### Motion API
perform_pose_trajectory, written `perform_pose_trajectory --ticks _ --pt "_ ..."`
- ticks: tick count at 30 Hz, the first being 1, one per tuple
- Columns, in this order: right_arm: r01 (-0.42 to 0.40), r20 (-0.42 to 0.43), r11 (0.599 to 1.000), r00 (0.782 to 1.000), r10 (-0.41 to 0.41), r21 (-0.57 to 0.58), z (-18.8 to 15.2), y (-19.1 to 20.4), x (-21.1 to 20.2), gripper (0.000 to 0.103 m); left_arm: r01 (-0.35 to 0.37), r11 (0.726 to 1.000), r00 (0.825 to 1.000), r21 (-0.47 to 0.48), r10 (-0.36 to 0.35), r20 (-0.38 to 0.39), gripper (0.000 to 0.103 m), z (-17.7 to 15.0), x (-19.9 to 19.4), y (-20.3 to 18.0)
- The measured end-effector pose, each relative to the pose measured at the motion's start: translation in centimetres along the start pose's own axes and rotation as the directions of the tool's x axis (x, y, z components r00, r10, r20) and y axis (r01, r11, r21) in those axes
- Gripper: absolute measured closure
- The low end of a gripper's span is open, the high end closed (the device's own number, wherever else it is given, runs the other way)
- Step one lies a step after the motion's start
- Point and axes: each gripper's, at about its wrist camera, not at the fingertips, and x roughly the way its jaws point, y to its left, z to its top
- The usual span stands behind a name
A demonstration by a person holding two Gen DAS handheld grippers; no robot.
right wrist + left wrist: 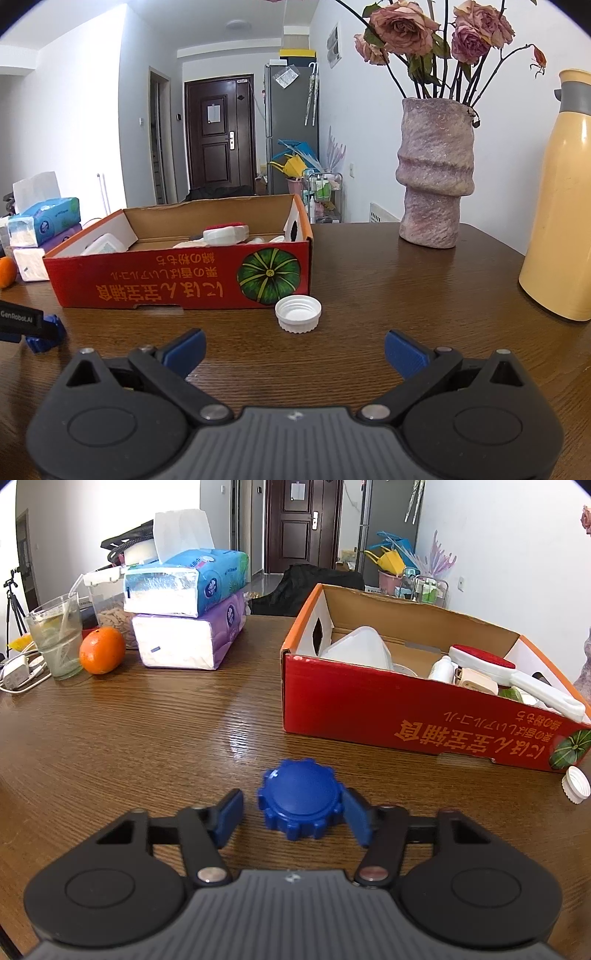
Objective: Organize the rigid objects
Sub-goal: 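Grasp the blue gear-shaped cap with the left gripper while the right grasps the small white cap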
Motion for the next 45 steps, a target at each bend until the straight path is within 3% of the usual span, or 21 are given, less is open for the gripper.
perform_pose_trajectory --ticks 22,41,45 --pt "0.015 -0.04 1.0 0.999 -0.016 -0.017 1.1 0.4 3.5 0.0 0.039 0.998 0.997 0.053 -0.043 0.072 0.051 0.3 -1.1 -1.7" --pt "0.06 -0.173 0.998 0.983 -0.058 0.011 2.8 -0.3 9.6 0.001 0.052 0.995 0.994 0.091 -0.061 0.094 0.051 0.5 -1.2 -2.8" --pt "0.07 -0.202 0.997 0.977 -0.065 0.02 3.1 -0.6 10.7 0.009 0.053 0.994 0.994 0.096 -0.063 0.095 0.051 0.5 -1.1 -2.9"
